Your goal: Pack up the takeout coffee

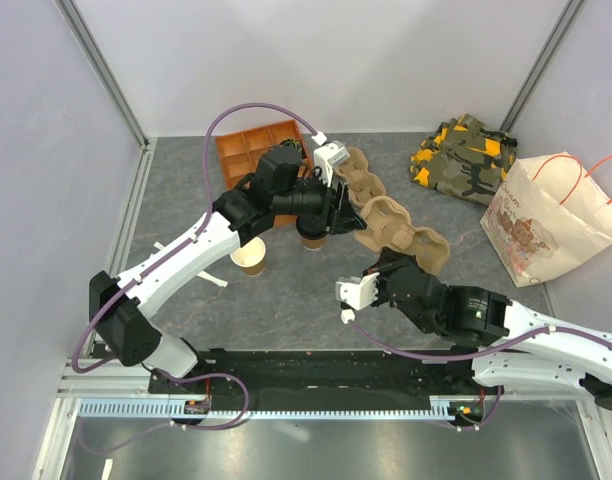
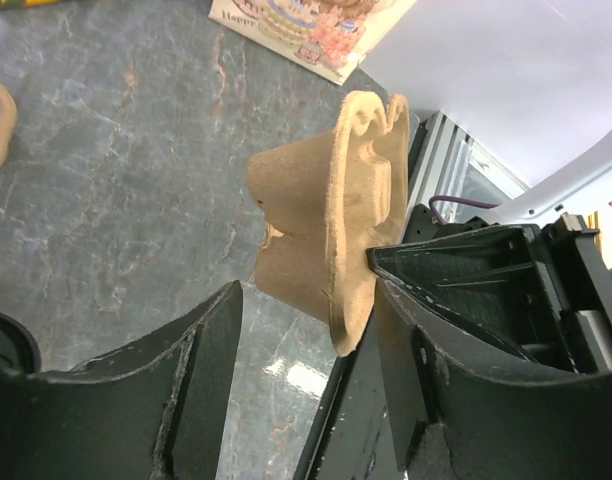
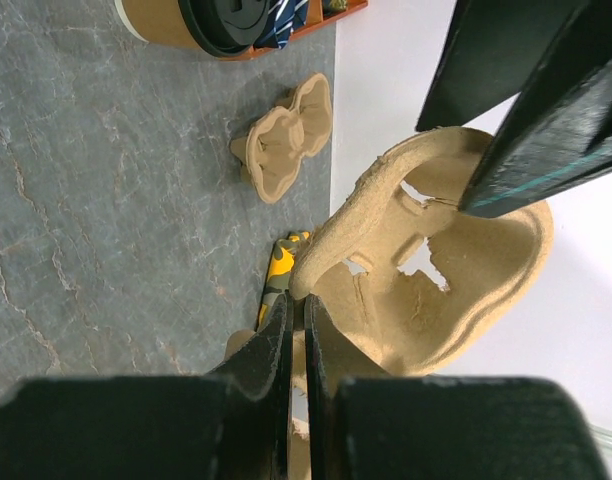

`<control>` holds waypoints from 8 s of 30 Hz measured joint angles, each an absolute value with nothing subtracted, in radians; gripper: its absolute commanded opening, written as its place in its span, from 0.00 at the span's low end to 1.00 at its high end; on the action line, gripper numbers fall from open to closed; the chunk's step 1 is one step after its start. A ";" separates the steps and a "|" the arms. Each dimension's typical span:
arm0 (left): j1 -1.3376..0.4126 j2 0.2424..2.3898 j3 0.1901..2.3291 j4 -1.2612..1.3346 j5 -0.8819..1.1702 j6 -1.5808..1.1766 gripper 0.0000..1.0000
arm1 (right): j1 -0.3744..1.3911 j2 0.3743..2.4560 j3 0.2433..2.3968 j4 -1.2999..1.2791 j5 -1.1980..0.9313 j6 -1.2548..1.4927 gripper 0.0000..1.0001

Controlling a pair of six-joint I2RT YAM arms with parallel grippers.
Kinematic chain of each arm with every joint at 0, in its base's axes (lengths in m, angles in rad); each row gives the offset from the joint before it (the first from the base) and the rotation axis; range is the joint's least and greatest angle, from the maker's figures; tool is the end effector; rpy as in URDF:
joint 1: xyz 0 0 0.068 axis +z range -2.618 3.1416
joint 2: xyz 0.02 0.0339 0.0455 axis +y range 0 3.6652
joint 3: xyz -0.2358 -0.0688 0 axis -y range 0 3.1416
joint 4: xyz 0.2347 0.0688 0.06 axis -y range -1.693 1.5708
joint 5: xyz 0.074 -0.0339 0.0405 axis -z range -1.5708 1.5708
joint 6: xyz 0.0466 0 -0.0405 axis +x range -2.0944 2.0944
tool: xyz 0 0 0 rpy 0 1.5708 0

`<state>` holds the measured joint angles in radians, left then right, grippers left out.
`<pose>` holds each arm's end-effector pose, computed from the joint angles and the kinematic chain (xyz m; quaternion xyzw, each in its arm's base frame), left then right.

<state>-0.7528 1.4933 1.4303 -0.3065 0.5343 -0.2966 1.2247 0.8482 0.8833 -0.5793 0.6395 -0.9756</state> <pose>0.2364 -0.2540 0.3525 0.3253 0.7414 -0.4616 0.3627 0.0912 0.1710 0.3009 -0.6671 0.5126 -0.2138 0.4966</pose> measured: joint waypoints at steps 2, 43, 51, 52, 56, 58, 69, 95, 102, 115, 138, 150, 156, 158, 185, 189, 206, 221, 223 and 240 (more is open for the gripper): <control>-0.756 1.499 1.430 -0.307 0.534 -0.308 0.57 | 1.229 0.844 0.877 -0.576 0.645 -0.977 0.00; -0.597 1.330 1.321 -0.312 0.560 -0.334 0.02 | 0.901 0.766 1.209 -0.775 0.551 -0.815 0.98; -0.593 1.293 1.277 -0.313 0.594 -0.328 0.02 | 0.613 0.872 1.528 -0.890 0.536 -0.619 0.98; -0.593 1.293 1.276 -0.314 0.601 -0.328 0.02 | 0.585 0.913 1.567 -0.915 0.523 -0.589 0.98; -0.593 1.294 1.276 -0.312 0.616 -0.329 0.02 | 0.392 1.172 1.787 -1.045 0.355 -0.489 0.98; -0.593 1.294 1.276 -0.312 0.625 -0.329 0.02 | 0.256 1.354 1.977 -1.116 0.220 -0.451 0.98; -0.593 1.258 1.217 -0.305 0.637 -0.329 0.02 | -0.328 1.742 2.410 -1.293 -0.211 -0.490 0.98; -0.593 1.243 1.179 -0.276 0.669 -0.347 0.02 | -0.795 1.600 2.079 -1.082 -0.301 -0.956 0.66; -0.593 1.256 1.178 -0.268 0.687 -0.355 0.02 | -0.729 1.518 1.856 -0.957 -0.181 -1.128 0.72; -0.593 1.264 1.172 -0.258 0.691 -0.362 0.02 | -0.702 1.472 1.824 -0.892 -0.129 -1.111 0.66; -0.593 1.265 1.158 -0.258 0.701 -0.365 0.02 | -0.735 1.540 1.825 -1.340 -0.291 -1.039 0.68; -0.470 1.245 1.139 -0.260 0.709 -0.422 0.02 | -0.511 1.472 1.713 -1.348 -0.319 -1.190 0.00; -0.424 1.201 1.138 -0.265 0.709 -0.439 0.02 | -0.384 1.326 1.617 -1.343 -0.361 -1.269 0.00; -0.412 1.188 1.138 -0.266 0.709 -0.445 0.02 | -0.324 1.244 1.576 -1.346 -0.380 -1.324 0.00; -0.366 1.212 1.178 -0.308 0.683 -0.494 0.02 | -0.010 1.000 1.396 -1.361 -0.394 -1.333 0.05; -0.366 1.221 1.183 -0.309 0.683 -0.494 0.02 | 0.012 0.962 1.374 -1.357 -0.395 -1.381 0.04; -0.304 1.221 1.183 -0.316 0.683 -0.527 0.02 | 0.070 1.001 1.361 -1.356 -0.440 -1.497 0.43; -0.287 1.213 1.183 -0.316 0.689 -0.535 0.02 | 0.070 0.985 1.556 -1.356 -0.501 -1.274 0.83; -0.287 1.213 1.183 -0.316 0.690 -0.535 0.02 | 0.070 0.952 1.582 -1.354 -0.508 -1.245 0.84; -0.287 1.211 1.182 -0.316 0.690 -0.535 0.02 | 0.071 0.936 1.445 -1.369 -0.542 -1.278 0.00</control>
